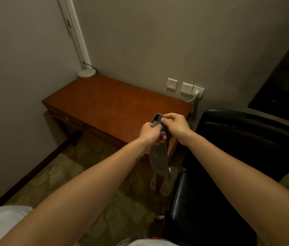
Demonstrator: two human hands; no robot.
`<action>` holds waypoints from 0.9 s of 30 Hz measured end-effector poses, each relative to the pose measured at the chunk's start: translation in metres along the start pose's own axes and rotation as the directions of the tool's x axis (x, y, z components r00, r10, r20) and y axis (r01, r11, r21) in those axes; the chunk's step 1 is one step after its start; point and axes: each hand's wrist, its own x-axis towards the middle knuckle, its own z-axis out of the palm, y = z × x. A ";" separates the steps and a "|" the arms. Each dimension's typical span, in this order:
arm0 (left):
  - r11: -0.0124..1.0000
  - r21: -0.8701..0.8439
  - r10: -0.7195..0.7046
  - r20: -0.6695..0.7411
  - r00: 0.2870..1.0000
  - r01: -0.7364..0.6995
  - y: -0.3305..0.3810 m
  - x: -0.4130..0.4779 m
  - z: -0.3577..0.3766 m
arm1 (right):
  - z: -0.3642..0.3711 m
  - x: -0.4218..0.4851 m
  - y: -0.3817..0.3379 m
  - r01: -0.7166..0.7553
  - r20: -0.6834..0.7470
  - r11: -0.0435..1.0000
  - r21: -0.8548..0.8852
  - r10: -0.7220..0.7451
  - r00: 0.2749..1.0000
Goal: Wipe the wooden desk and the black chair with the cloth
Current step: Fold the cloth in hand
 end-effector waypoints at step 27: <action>0.879 0.352 0.366 -0.064 0.928 -0.322 -0.022 0.008 -0.022 | -0.034 -0.004 0.003 0.112 0.179 0.992 -0.052 -0.101 0.979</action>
